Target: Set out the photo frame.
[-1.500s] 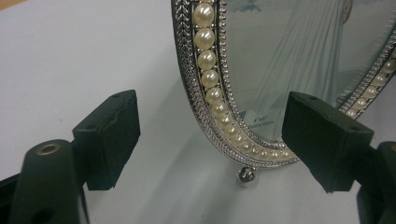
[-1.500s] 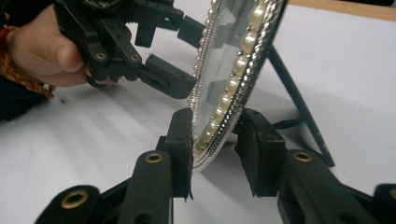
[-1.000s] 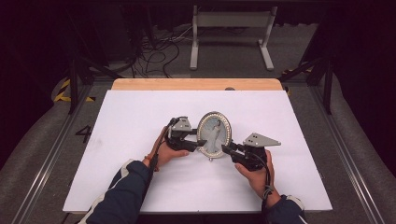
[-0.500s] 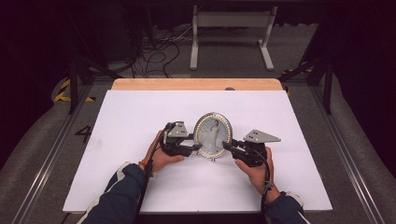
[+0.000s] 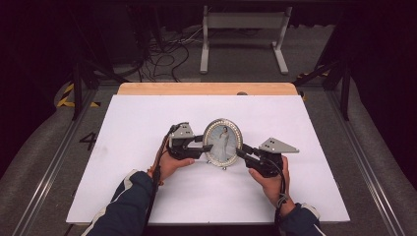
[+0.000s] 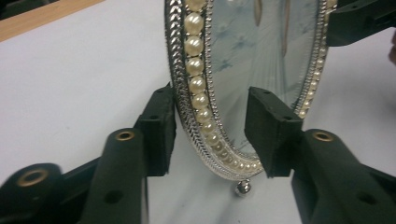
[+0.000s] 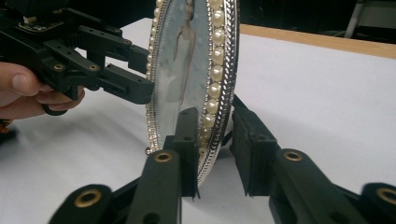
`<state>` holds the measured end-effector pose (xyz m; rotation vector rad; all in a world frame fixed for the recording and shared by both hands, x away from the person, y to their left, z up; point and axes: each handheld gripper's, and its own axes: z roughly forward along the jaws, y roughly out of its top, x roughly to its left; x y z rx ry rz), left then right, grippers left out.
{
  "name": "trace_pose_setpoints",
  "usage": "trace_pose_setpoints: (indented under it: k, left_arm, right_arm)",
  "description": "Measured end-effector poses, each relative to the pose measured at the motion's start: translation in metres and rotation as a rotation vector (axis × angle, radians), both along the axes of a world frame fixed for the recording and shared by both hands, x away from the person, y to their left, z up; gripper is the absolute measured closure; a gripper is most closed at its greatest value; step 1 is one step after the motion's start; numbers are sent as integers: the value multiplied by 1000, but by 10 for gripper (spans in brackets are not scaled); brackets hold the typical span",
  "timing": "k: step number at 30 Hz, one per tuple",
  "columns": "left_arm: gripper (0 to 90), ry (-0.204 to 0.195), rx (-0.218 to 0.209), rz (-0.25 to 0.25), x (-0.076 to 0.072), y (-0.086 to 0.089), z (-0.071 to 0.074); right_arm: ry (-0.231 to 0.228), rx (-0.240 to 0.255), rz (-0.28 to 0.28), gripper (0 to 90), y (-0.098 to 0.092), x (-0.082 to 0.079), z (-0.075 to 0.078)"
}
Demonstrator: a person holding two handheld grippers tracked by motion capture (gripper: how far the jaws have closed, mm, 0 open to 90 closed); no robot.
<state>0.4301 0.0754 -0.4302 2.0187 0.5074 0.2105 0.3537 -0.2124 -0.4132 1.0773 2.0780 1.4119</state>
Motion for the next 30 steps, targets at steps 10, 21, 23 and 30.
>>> trace_pose_setpoints:
  k: [10,21,23,30]
  left_arm:
    - [674,5,18,9,-5,6,3]
    - [674,-10,63,40,-17,11,3]
    - [672,-21,78,50,-20,10,3]
    - [676,-24,83,52,-23,12,3]
  right_arm:
    - [5,0,-1,761,2,6,-2]
    - [-3,-11,4,752,6,12,-1]
    - [-13,-25,10,750,7,12,-1]
    - [-10,-23,14,749,8,14,-1]
